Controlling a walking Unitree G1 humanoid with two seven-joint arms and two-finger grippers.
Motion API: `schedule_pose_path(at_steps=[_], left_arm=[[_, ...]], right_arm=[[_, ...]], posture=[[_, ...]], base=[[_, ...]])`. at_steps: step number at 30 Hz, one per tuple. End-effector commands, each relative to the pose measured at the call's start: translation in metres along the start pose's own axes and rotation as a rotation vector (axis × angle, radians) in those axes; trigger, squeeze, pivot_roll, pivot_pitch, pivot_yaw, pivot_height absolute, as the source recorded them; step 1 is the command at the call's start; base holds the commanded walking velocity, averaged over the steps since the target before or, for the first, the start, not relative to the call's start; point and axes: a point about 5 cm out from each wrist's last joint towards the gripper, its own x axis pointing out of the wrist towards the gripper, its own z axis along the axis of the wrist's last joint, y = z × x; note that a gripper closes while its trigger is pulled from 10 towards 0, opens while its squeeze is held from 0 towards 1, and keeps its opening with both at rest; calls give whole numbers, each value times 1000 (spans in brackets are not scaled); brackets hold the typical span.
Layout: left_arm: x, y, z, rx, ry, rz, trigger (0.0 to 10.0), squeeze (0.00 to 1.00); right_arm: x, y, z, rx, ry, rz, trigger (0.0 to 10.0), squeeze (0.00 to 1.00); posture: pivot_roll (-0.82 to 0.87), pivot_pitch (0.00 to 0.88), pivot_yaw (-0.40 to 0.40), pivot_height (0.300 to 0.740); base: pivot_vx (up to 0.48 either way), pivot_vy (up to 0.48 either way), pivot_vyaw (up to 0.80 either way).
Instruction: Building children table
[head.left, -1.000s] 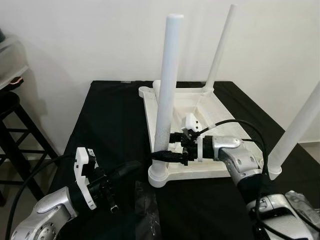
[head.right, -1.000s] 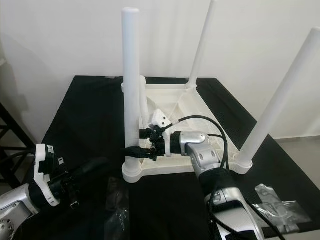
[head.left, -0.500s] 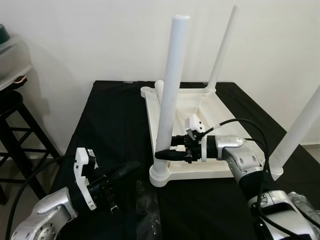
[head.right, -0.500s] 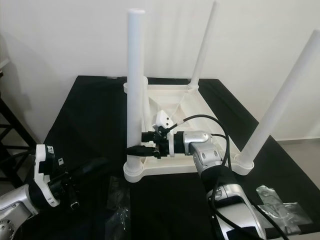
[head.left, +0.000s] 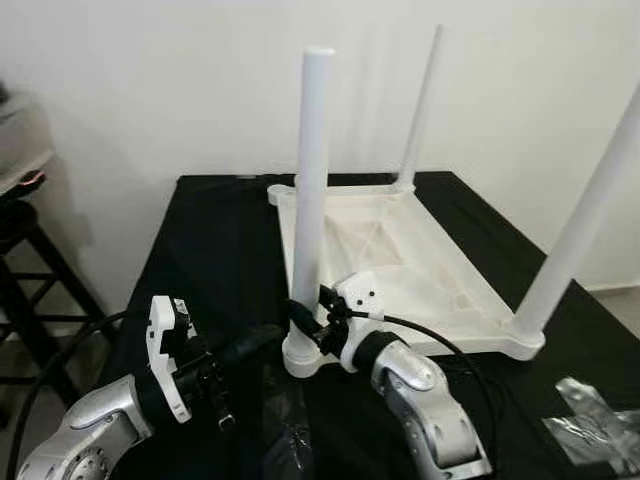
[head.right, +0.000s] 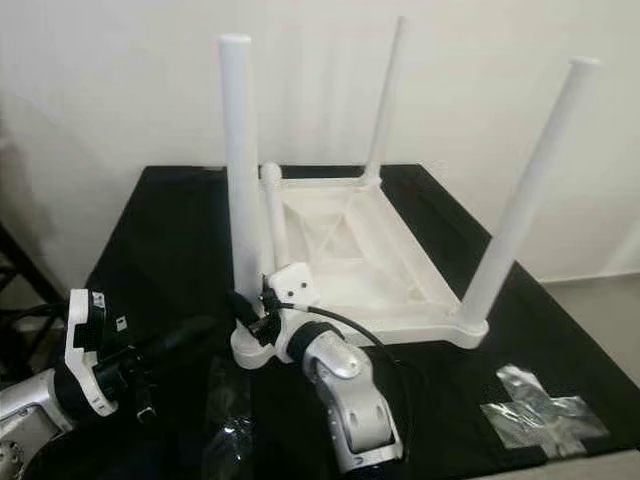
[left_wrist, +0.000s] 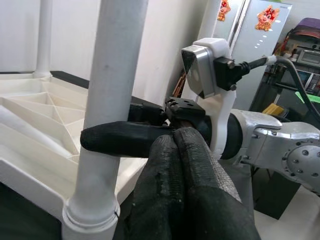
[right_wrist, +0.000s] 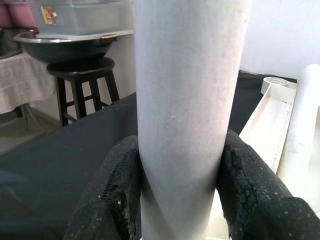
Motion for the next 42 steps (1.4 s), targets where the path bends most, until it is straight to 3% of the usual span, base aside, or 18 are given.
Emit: schedule_pose_path(at_steps=[1, 2, 6, 8, 9, 10, 11, 13, 14, 16, 20, 26, 27, 28, 29, 30, 42], left_arm=[[-2, 0, 1, 3, 6, 6, 10000, 0], [-2, 0, 1, 6, 5, 8, 10000, 0], [-1, 0, 1, 4, 9, 4, 10000, 0], [0, 0, 1, 1, 11, 1, 10000, 0], [0, 0, 1, 1, 11, 1, 10000, 0], [1, 0, 1, 2, 11, 1, 10000, 0], [1, 0, 0, 2, 10, 1, 10000, 0], [2, 1, 0, 3, 10, 1, 10000, 0], [2, 1, 0, 4, 9, 2, 10000, 0], [2, 1, 0, 4, 9, 2, 10000, 0], [4, 1, -1, 6, 7, 5, 10000, 0], [4, 0, -1, 7, 8, 5, 10000, 0], [4, 0, -1, 7, 9, 6, 10000, 0], [4, 0, -1, 7, 9, 6, 10000, 0], [4, 0, -1, 8, 9, 7, 10000, 0], [3, 0, -1, 8, 9, 8, 10000, 0], [0, -5, -5, 6, 27, 7, 10000, 0]], right_arm=[[-6, -2, -26, 12, 157, -26, 9529, 0], [-8, -1, -20, 43, 150, -15, 10000, 1000], [-6, -3, -8, 53, 96, 37, 10000, 1000], [-4, -9, 10, 13, 15, 159, 10000, 1000], [-4, -9, 10, 13, 15, 159, 10000, 1000], [-4, -17, 21, -20, -33, 274, 10000, 1000], [-5, -20, 23, -10, -40, 321, 10000, 529], [-5, -23, 24, 18, -45, 365, 10000, 529], [-4, -28, 23, 17, -34, 411, 10000, 0], [-4, -28, 23, 17, -34, 411, 10000, 0], [0, -48, 19, -37, 55, 563, 10000, 0], [8, -67, 23, -35, 63, 569, 9922, 0], [10, -71, 24, -32, 60, 568, 6353, 0], [10, -71, 24, -32, 60, 568, 6353, 0], [11, -72, 25, -26, 53, 572, 1059, 0], [11, -73, 25, -15, 48, 579, 0, 0], [11, -79, 26, 20, -2, 635, 0, 0]], posture=[[82, 0, -59, 740], [89, 0, -61, 740], [87, 0, -57, 740], [93, 0, -58, 740], [93, 0, -58, 740], [93, 0, -59, 740], [93, 0, -64, 740], [93, 0, -64, 740], [106, 0, -70, 740], [106, 0, -70, 740], [116, 0, -72, 740], [124, 0, -75, 740], [124, 0, -75, 740], [124, 0, -75, 740], [130, 0, -76, 740], [130, 0, -76, 740], [121, 0, -69, 740]], base=[[0, 0, 0], [0, 0, 0], [0, 0, 0], [0, 0, 0], [0, 0, 0], [0, 0, 0], [0, 0, 0], [0, 0, 0], [0, 0, 0], [0, 0, 0], [0, 0, 0], [0, 0, 0], [0, 0, 0], [0, 0, 0], [0, 0, 0], [0, 0, 0], [0, 0, 0]])
